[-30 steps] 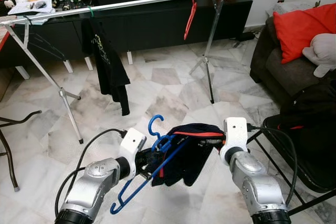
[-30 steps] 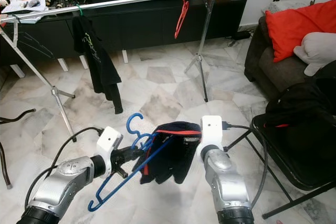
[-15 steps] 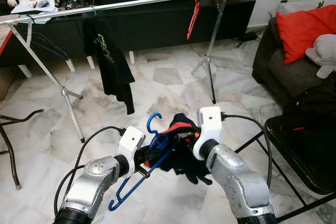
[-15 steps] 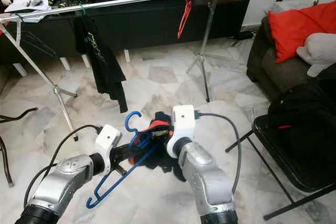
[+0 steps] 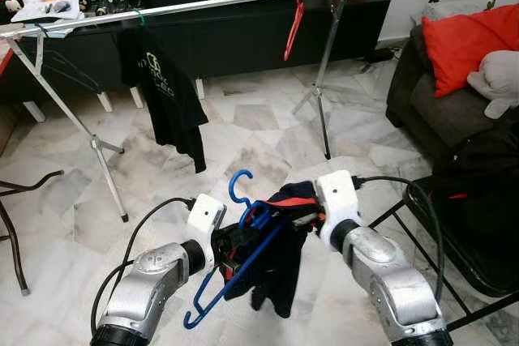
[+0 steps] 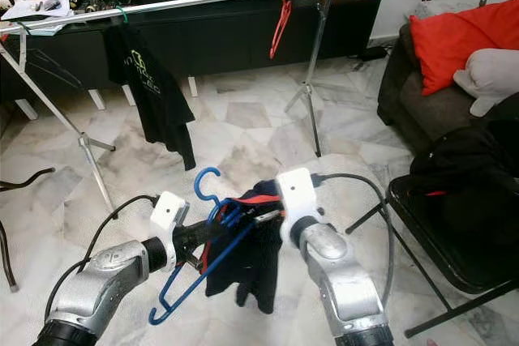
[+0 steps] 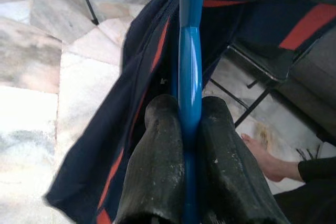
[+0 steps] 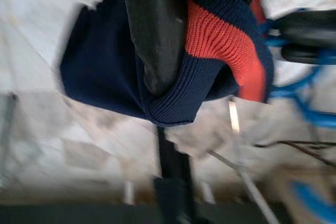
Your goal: Hang hanger
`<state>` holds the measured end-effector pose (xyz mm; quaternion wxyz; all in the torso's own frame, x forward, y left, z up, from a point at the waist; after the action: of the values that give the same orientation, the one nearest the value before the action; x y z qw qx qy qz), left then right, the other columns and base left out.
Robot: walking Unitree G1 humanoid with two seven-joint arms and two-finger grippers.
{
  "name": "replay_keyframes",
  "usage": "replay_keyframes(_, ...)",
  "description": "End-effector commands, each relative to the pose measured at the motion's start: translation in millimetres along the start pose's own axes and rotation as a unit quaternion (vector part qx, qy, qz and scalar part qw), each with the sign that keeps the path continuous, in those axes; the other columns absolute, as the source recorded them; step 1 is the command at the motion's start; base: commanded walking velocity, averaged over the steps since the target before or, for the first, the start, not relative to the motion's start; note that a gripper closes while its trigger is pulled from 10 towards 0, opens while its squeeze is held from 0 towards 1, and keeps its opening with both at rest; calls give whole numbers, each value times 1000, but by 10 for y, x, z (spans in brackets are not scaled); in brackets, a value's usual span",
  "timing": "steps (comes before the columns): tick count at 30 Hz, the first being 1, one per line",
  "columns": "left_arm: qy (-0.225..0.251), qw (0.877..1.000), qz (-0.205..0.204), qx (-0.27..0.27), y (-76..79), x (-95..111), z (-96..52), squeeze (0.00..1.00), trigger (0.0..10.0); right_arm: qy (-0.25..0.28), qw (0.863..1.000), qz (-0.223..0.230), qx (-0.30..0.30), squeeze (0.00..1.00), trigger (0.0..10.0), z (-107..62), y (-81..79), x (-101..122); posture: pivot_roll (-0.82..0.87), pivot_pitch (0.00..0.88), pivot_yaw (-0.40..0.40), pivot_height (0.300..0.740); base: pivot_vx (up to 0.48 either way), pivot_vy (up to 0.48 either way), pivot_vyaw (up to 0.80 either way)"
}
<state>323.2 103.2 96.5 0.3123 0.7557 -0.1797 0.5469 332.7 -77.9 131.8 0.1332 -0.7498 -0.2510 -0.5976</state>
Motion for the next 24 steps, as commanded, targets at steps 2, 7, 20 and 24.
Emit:
replay_keyframes(2,22,1000,10,-6,10,113,-10,0,10000,50,997,-13,50,0,10000,-29,-210,179,-25,117,19,721,0,0,0)
replay_keyframes(7,33,999,-8,-18,44,133,-17,0,10000,58,995,-24,72,0,10000,-40,-281,161,-22,116,19,721,0,0,0)
replay_keyframes(20,88,993,-62,-56,142,258,-17,0,10000,76,991,-66,93,0,10000,-146,-175,133,-40,115,15,721,0,0,0)
replay_keyframes(24,86,991,-66,-79,220,248,-9,0,10000,91,987,-82,108,0,10000,-173,-202,153,-41,117,13,721,0,0,0)
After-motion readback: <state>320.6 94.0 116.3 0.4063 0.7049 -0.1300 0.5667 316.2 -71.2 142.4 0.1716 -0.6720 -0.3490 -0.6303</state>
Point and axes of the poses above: a point about 5 cm out from each wrist's last joint towards the gripper, its own z axis pointing out of the wrist towards the gripper, its own x axis along the axis of the wrist's last joint, y = z × x, the point moved 3 cm from there along z, pointing out of the wrist towards the gripper, and after that the axes turned 5 degrees about -z, right-handed, at the moved point
